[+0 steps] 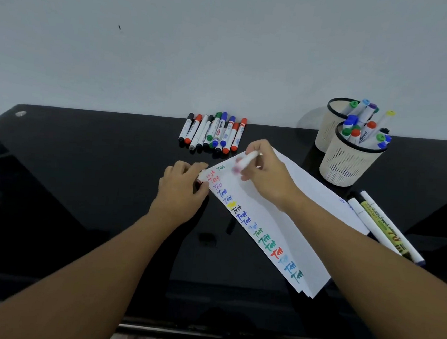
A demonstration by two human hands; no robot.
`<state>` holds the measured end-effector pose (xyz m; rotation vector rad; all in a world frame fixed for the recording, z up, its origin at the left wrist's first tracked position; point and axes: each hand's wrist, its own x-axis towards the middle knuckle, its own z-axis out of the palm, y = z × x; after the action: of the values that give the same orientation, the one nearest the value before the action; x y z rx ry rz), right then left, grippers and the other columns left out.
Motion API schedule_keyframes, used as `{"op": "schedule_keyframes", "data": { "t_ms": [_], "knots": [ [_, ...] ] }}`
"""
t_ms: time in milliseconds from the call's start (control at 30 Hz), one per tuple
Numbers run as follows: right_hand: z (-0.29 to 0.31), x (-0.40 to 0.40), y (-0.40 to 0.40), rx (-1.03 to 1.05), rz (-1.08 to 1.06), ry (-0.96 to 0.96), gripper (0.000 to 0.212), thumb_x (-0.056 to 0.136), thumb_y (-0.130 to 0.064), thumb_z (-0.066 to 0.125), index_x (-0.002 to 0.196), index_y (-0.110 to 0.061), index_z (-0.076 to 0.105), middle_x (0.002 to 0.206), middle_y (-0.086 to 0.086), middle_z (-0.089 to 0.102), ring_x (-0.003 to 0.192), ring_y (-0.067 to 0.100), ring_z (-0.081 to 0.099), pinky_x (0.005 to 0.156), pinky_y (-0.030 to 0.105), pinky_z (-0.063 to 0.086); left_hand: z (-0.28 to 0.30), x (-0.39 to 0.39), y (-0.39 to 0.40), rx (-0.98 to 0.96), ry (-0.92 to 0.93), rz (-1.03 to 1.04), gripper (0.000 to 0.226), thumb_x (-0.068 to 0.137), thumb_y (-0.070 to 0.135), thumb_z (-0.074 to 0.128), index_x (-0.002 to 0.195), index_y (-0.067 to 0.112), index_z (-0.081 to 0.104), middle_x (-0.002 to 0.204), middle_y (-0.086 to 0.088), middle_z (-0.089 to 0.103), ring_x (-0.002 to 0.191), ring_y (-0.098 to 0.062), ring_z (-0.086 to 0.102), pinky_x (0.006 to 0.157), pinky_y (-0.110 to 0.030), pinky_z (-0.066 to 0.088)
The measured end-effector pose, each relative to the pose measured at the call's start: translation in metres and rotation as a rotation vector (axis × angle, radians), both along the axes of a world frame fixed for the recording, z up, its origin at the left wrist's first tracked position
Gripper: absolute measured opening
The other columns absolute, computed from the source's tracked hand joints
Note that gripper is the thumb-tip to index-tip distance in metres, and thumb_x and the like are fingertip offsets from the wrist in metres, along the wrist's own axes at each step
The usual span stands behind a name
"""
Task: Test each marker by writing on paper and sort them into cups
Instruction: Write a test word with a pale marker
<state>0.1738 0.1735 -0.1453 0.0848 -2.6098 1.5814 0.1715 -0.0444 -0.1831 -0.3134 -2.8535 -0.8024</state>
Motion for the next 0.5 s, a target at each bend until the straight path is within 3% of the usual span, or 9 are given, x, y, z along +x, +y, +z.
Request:
{"op": "schedule_keyframes", "data": {
  "t_ms": [67, 133, 300, 500],
  "knots": [
    [0.000, -0.001, -0.006, -0.110, -0.028, -0.024, 0.030, 0.105, -0.051, 0.049, 0.111, -0.025, 0.062, 0.081, 0.000, 0.070, 0.072, 0.010, 0.065, 0.077, 0.028, 0.050, -0.004, -0.003, 0.001, -0.014, 0.053, -0.010, 0.038, 0.101, 0.039, 0.053, 0.138, 0.039, 0.056, 0.119, 0.006, 0.047, 0.108, -0.015, 0.040, 0.098, -0.038, 0.038],
    [-0.003, -0.002, -0.010, -0.149, -0.071, -0.031, 0.041, 0.102, -0.058, 0.050, 0.109, -0.023, 0.070, 0.075, -0.001, 0.061, 0.070, 0.011, 0.055, 0.073, 0.030, 0.047, -0.005, -0.006, 0.001, -0.004, 0.060, 0.004, 0.034, 0.101, 0.040, 0.053, 0.135, 0.040, 0.058, 0.117, 0.007, 0.046, 0.108, -0.014, 0.041, 0.097, -0.036, 0.034],
    [-0.021, -0.002, -0.011, -0.129, -0.067, 0.028, 0.009, 0.102, -0.031, 0.061, 0.109, -0.030, 0.067, 0.094, -0.005, 0.069, 0.091, 0.011, 0.067, 0.090, 0.037, 0.056, -0.009, -0.010, 0.000, -0.004, 0.083, -0.003, 0.031, 0.102, 0.040, 0.054, 0.133, 0.039, 0.060, 0.117, 0.008, 0.047, 0.106, -0.011, 0.041, 0.096, -0.034, 0.031],
    [-0.019, -0.004, -0.012, -0.113, -0.026, 0.040, 0.008, 0.098, -0.034, 0.071, 0.102, -0.028, 0.069, 0.092, -0.001, 0.071, 0.088, 0.013, 0.066, 0.084, 0.037, 0.055, -0.010, -0.012, -0.001, 0.003, 0.095, -0.001, 0.037, 0.103, 0.037, 0.055, 0.140, 0.037, 0.058, 0.119, 0.009, 0.050, 0.106, -0.010, 0.042, 0.096, -0.034, 0.033]
  ]
}}
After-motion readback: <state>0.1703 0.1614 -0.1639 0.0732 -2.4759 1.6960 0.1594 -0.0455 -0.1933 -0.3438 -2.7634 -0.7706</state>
